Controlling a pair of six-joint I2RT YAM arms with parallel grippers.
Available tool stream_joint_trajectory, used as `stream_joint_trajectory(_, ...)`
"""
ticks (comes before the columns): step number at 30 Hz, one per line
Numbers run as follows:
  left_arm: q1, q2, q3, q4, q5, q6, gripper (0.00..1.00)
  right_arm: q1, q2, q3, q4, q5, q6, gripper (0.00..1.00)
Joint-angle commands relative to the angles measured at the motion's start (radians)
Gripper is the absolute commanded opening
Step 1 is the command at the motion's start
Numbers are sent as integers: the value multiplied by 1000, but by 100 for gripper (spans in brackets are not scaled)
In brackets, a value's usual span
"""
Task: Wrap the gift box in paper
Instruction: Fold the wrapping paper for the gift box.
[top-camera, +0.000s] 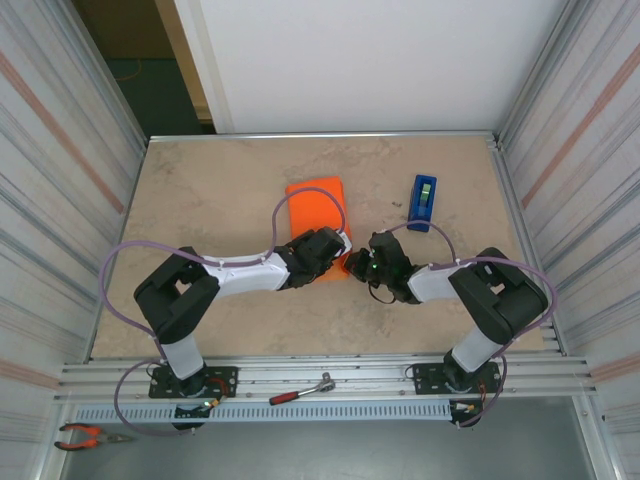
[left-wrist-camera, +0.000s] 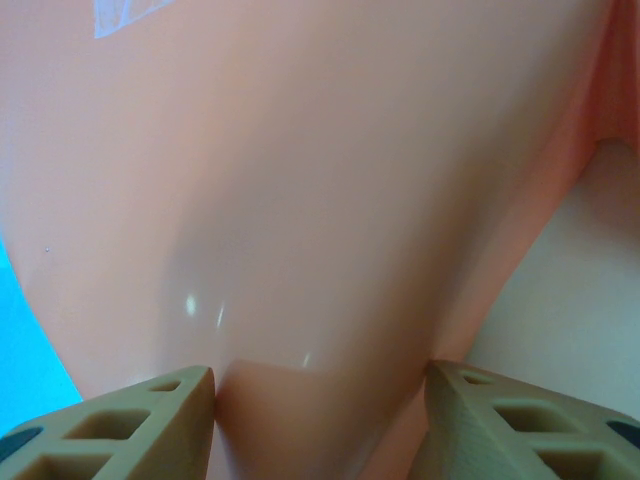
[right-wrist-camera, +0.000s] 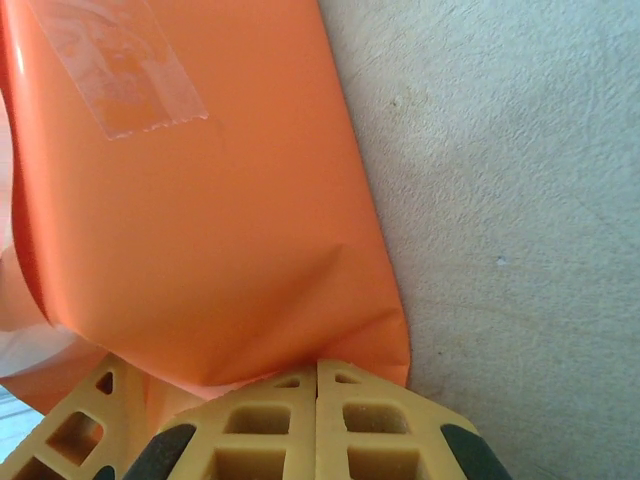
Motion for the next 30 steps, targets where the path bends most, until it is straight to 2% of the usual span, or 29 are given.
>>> stream_joint_trajectory(1, -11, 49, -29, -64, 60, 2, 56, -7, -20, 29, -7, 1, -26, 0)
stream_joint_trajectory(12, -12, 52, -28, -64, 59, 2, 56, -8, 1, 54, -6, -3, -30, 0)
stream_joint_trajectory(30, -12, 48, -30, -65, 59, 1, 56, 28, 117, 28, 204, 8, 18, 0)
